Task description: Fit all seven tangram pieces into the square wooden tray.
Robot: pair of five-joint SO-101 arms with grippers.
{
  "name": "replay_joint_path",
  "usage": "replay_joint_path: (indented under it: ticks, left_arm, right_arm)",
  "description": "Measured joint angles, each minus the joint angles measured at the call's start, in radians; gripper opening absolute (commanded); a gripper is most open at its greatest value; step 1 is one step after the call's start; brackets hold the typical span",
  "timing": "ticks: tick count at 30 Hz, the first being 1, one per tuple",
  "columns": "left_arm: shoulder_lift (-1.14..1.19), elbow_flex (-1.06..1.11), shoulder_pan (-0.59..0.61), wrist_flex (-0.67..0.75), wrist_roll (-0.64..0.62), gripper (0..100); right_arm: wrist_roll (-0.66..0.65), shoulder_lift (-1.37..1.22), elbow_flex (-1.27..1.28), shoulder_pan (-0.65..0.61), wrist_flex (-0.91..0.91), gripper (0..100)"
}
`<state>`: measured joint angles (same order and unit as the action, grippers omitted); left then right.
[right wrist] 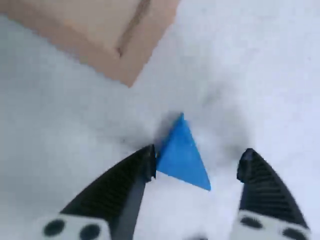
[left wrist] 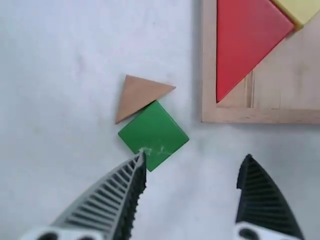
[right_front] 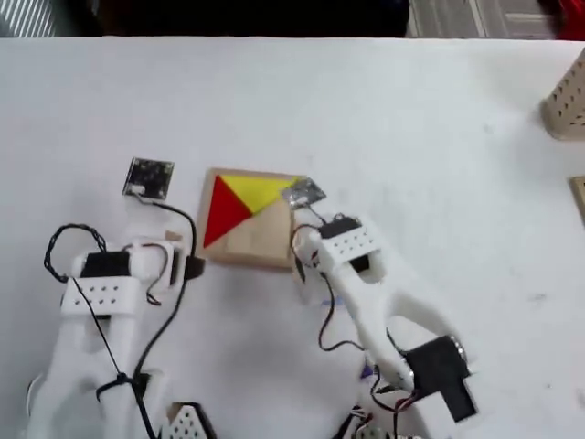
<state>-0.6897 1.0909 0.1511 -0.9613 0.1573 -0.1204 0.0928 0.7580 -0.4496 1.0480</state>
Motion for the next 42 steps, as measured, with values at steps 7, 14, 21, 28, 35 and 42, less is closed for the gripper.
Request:
replay_joint_path:
  ticks: [7,14,21,28,35,42]
  left_arm:
    - [0.000,0.000,0.000,0.000,0.000,30]
    - [0.000,0.000,0.000,0.002,0.000,30]
    - [0.000,0.000,0.000,0.002,0.000,30]
    - [0.000,0.052,-0.068,0.002,0.000,30]
    - [-0.005,0.112,-0.201,0.002,0.000,30]
    - [-0.252,0.189,-0.163,-0.084,0.000,30]
  right_arm:
    - [-0.060,0.035,0.072,0.008,-0.074,9.4]
    - [-0.060,0.040,0.072,0.003,-0.078,1.3]
    - [-0.060,0.040,0.074,0.002,-0.080,2.5]
    - [-0.060,0.040,0.074,-0.011,-0.080,2.6]
    - [-0.060,0.040,0.074,-0.011,-0.080,2.6]
    - [-0.060,0.040,0.074,-0.011,-0.080,2.6]
